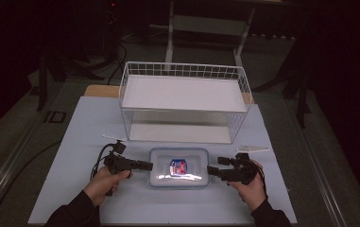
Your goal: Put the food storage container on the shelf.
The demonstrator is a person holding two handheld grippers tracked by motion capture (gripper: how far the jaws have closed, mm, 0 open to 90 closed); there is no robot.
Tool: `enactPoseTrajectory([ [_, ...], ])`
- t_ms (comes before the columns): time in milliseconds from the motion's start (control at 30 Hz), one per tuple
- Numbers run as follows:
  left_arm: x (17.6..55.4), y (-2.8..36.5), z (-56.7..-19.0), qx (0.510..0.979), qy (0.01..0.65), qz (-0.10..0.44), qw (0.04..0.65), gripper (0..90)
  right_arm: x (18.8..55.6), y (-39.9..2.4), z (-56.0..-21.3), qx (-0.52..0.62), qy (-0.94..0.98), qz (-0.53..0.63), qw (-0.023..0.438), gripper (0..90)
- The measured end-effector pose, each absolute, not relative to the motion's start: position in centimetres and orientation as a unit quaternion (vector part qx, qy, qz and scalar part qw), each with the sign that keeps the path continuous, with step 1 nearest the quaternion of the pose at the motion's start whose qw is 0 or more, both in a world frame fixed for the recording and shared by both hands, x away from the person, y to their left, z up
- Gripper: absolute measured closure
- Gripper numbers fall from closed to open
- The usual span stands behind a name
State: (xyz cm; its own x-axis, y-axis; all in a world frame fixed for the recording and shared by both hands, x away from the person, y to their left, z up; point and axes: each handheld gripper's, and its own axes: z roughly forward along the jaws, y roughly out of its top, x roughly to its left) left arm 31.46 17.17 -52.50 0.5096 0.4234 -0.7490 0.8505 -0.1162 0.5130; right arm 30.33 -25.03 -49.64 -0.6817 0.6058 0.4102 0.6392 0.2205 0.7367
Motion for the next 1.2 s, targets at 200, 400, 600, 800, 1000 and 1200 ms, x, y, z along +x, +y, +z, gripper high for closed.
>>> enactPoseTrajectory([
  [200, 31.1, 17.2, -52.3, 0.722, 0.434, -0.213, 0.496, 57.1, 31.1, -24.7, -50.5, -0.397, -0.786, -0.469, 0.066, 35.5],
  [400, 30.8, 17.2, -52.2, 0.726, 0.428, -0.201, 0.499, 57.3, 31.1, -24.8, -50.4, -0.394, -0.776, -0.48, 0.104, 54.0],
  [600, 30.5, 17.2, -52.3, 0.726, 0.426, -0.197, 0.503, 57.5, 31.2, -25.2, -50.7, -0.42, -0.755, -0.483, 0.14, 57.9],
  [800, 30.3, 17.1, -52.2, 0.73, 0.42, -0.193, 0.503, 57.6, 31.4, -25.0, -50.8, -0.425, -0.758, -0.473, 0.148, 50.6],
  [1000, 30.1, 17.2, -52.1, 0.731, 0.42, -0.194, 0.502, 58.4, 31.6, -24.8, -51.2, -0.431, -0.749, -0.473, 0.172, 52.2],
  [1200, 29.7, 17.1, -51.8, 0.731, 0.422, -0.185, 0.503, 58.9, 31.2, -24.9, -50.9, -0.432, -0.746, -0.477, 0.171, 54.3],
])
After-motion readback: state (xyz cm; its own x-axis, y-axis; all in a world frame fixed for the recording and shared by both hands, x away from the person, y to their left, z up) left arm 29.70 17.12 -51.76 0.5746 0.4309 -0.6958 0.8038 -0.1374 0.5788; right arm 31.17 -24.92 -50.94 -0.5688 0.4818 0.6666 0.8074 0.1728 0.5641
